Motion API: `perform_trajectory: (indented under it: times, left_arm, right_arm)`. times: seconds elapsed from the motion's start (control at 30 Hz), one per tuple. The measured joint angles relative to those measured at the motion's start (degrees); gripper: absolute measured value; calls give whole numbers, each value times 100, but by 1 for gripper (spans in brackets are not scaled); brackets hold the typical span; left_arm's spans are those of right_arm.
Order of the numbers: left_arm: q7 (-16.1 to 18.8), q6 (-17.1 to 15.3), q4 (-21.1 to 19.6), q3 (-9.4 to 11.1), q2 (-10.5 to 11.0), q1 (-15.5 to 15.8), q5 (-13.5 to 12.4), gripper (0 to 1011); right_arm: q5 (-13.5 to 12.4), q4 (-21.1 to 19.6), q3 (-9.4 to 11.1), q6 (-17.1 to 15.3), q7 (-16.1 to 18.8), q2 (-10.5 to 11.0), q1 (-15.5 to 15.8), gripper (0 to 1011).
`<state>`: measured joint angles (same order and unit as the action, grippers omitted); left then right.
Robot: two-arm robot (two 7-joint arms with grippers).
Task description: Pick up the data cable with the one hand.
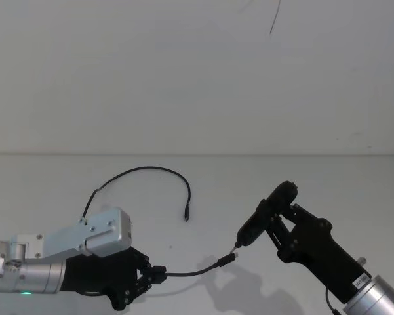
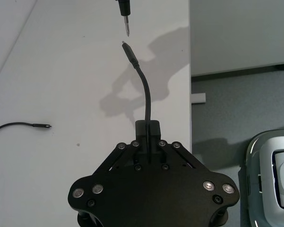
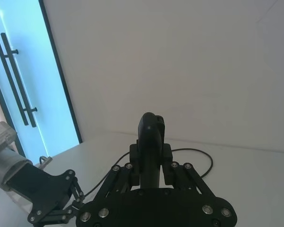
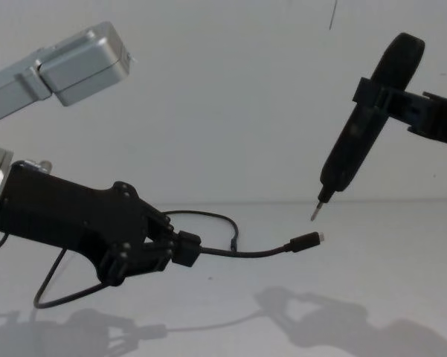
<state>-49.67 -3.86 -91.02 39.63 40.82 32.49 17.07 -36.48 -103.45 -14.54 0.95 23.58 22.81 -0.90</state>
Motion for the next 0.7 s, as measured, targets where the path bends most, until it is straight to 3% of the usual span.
perform_trajectory:
  times: [0.7]
  left_arm:
    - [-6, 0, -16, 0, 8, -10, 13, 41]
  right_arm:
    - [140, 252, -14, 115, -195, 97, -67, 263]
